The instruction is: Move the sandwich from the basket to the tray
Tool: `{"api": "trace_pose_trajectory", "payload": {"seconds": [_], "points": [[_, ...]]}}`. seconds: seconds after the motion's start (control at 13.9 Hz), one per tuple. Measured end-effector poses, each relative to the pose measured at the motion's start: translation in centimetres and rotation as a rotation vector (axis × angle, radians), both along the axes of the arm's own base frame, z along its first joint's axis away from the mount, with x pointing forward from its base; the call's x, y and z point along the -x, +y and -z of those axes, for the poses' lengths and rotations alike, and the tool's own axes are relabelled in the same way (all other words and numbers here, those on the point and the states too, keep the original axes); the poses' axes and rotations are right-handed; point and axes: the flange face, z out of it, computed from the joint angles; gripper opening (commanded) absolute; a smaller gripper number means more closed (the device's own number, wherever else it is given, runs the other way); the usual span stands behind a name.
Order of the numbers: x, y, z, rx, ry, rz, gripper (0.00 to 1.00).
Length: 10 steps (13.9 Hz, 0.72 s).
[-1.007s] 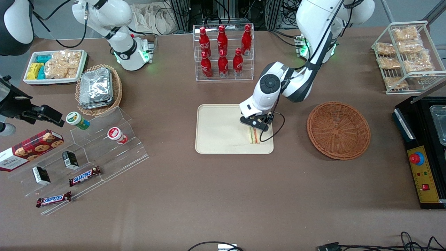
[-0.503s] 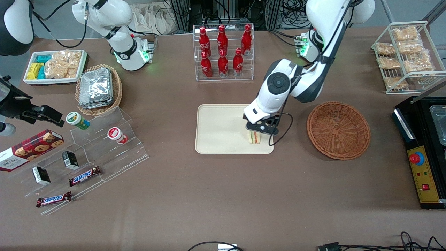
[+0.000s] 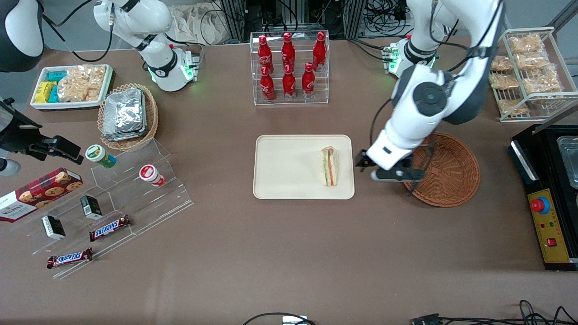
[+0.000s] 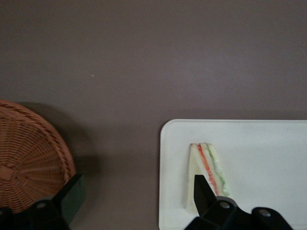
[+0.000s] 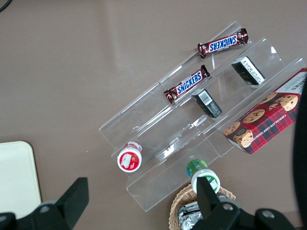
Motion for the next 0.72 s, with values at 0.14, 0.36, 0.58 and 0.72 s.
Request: {"api": "trace_pose_trajectory", "payload": {"seconds": [0.14,0.36,0.58,0.72], "points": [[-0.9,3.8,-3.1,-0.024,-0.006,-0.041,1.0],[-2.2,7.5,-6.2,-0.031,-0.012,-0.064,1.0],[-2.8,9.6,-7.0,-0.034,-0.012,-0.079,1.0],[-3.0,10.9,-7.6,-0.031,-0.022,-0.096,1.0]]}}
